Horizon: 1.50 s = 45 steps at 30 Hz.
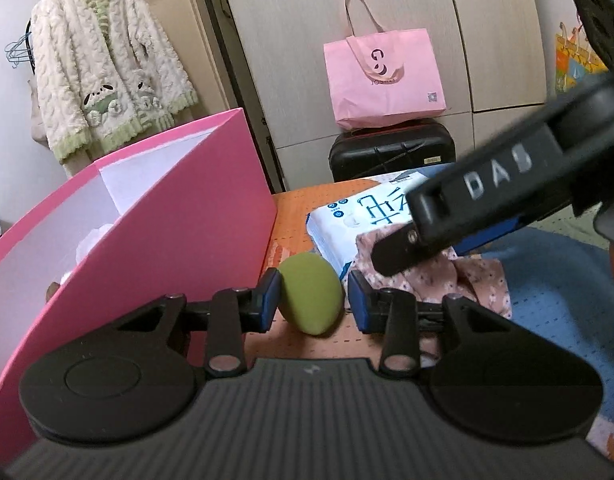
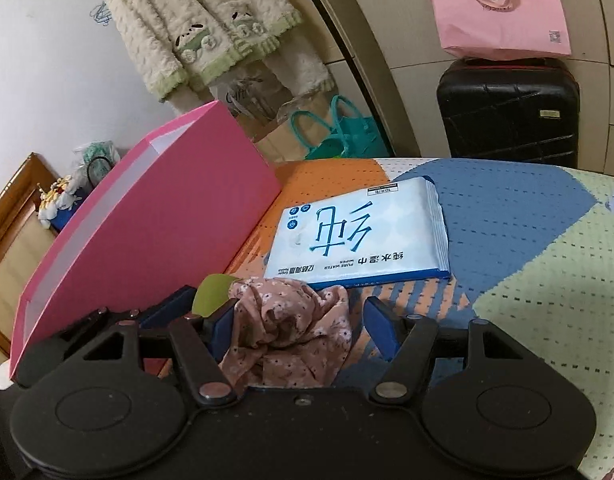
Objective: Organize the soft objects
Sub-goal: 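Grasp the pink floral cloth with the right gripper while the left grasps the green sponge, then lift the floral cloth and green sponge and carry both over the pink box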
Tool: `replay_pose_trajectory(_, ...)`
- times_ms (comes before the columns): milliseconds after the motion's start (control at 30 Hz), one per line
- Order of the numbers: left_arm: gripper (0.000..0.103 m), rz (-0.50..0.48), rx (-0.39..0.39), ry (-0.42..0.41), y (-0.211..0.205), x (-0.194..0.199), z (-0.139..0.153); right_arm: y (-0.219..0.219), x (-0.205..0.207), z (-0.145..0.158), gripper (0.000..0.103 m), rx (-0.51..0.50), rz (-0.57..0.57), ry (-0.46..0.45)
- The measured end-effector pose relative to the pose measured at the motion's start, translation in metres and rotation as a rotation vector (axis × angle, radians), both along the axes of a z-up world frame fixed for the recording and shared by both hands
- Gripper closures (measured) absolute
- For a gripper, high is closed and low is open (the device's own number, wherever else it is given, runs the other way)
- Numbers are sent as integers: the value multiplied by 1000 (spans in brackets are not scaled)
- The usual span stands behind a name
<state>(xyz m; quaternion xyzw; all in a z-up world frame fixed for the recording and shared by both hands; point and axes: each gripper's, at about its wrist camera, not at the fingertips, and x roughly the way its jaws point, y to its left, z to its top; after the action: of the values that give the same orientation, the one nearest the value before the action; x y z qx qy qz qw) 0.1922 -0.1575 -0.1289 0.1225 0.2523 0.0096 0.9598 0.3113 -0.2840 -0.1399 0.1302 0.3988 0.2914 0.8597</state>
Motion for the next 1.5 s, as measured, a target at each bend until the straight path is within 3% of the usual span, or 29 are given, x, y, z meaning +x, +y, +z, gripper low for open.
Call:
replay_pose_trajectory(33,66,-1,1,2,0,1,0,2,-2,0,34,-13,8,-12)
replay_pose_trajectory(167,72,-8,2,12,2,1,3,11,-12,-2,76,-49,93,-26)
replay_pose_trajectory(267,73,-14,-28,16,8,4,6,11,-28,0,86,-98,92,-86)
replay_pose_trajectory(633,83,-49,-95,16,14,-7,13,-1,-60,8,87,-134,14,-133)
replay_pose_trajectory(800,83,-71,-116,25,12,-12,14,-2,-77,11,87,-170,-32,-168)
replay_pose_trajectory(900,76,-53,-133,17,12,-6,15,-4,-83,12,86,-183,-56,-177)
replay_pose_trajectory(1033,63,-31,-63,20,7,2,16,-9,-86,10,86,-180,-70,-172)
replay_pose_trajectory(1100,62,-24,-32,34,3,7,16,-11,-86,10,86,-179,-76,-173)
replay_pose_trajectory(1200,61,-8,-9,51,-1,13,15,-13,-85,10,86,-173,-79,-177)
replay_pose_trajectory(1367,61,-1,94,44,-8,17,5,-17,-84,8,85,-162,-83,-182)
replay_pose_trajectory(1500,67,20,165,28,-11,16,-3,-18,-85,7,85,-154,-82,-186)
